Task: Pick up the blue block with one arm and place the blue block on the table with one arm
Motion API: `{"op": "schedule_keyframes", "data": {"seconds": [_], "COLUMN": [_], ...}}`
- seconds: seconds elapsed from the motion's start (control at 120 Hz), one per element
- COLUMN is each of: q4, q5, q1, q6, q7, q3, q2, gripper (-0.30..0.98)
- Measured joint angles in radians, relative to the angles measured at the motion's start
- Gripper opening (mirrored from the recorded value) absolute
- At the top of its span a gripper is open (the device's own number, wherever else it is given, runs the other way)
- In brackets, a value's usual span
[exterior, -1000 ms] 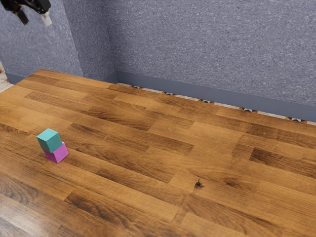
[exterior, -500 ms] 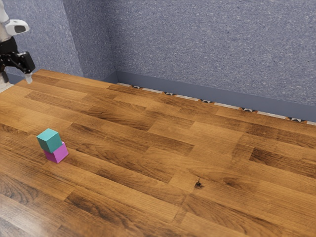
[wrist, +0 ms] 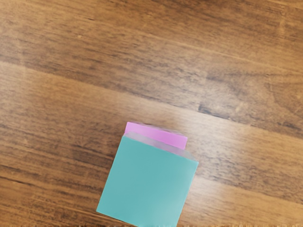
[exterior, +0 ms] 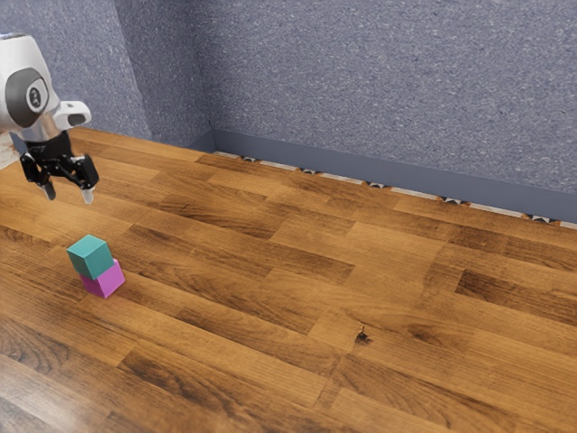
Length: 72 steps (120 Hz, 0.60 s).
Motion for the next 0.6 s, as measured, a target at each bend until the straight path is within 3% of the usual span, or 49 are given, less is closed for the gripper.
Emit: {"op": "schedule_keyframes", "data": {"seconds": [0.25,0.6], "q4": [-0.152,-0.231], "q5": [0.025,0.08], "q1": [-0.001,0.007], "q6": [0.139,0.301], "q7": [0.11,0.261], "q3": [-0.028,-0.042], "q2": [-0.007,0.017], "gripper": [0.66,0.66]}}
